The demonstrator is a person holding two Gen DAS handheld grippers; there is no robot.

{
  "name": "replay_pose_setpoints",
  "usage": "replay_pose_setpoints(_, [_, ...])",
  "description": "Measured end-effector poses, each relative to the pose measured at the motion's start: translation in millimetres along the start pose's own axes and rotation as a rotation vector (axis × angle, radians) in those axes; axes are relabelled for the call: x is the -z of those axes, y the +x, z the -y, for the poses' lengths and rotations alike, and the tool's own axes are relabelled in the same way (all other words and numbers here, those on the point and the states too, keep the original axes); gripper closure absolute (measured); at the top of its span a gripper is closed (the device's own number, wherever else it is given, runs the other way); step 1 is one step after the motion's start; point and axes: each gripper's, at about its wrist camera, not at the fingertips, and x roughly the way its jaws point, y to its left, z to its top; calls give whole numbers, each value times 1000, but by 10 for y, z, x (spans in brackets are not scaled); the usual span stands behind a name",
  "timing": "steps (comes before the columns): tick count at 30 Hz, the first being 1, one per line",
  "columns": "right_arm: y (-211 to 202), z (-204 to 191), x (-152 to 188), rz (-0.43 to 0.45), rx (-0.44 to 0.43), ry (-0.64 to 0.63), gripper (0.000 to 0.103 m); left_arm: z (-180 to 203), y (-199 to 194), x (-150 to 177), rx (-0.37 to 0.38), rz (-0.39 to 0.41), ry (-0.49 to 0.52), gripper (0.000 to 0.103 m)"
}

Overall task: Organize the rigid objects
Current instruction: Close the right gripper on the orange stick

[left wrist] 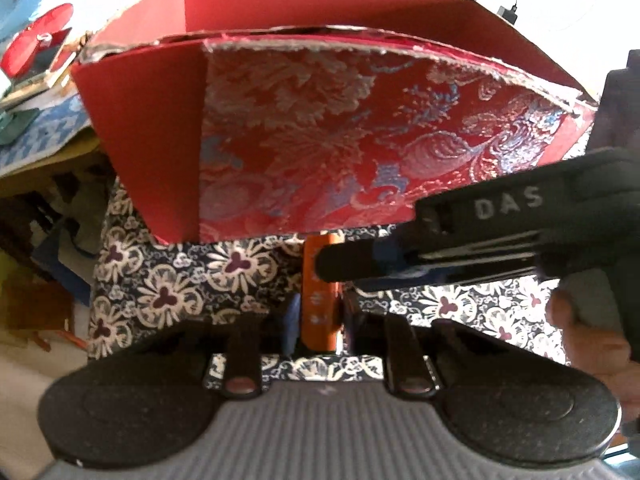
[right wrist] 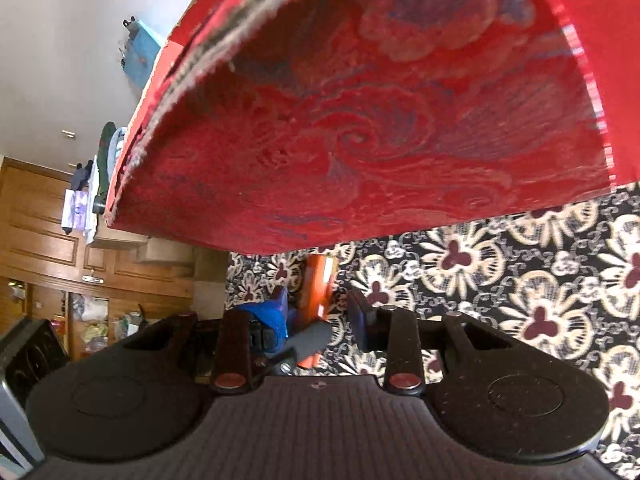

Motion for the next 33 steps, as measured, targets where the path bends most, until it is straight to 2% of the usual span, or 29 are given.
replay_pose_setpoints(7, [48, -72, 25, 6, 1, -21, 88, -110, -112, -10, 59, 24, -35, 86])
replay_pose_setpoints(9, [44, -69, 43, 2, 3, -18, 91, -116, -129, -31, 73, 25, -32, 86])
replay_pose_setpoints(15, [-156, 53, 74, 26, -34, 58, 103, -32, -159, -105, 126, 29, 21, 86])
replay_pose_setpoints(17, [-262, 99, 106, 44, -46, 79, 103, 20, -197, -123, 155, 34, 52, 86])
replay_pose_setpoints(25, [-901, 130, 275, 182, -13, 92, 103, 426, -429, -245, 282, 83, 234, 86])
replay_pose_setpoints(29, [-1238, -9, 304, 284, 5, 46, 103, 625, -632, -350, 335, 151, 320, 86])
replay_pose_setpoints(33, [-1491, -137, 177, 373, -3, -8, 103, 738, -849, -565, 356, 236, 362, 86])
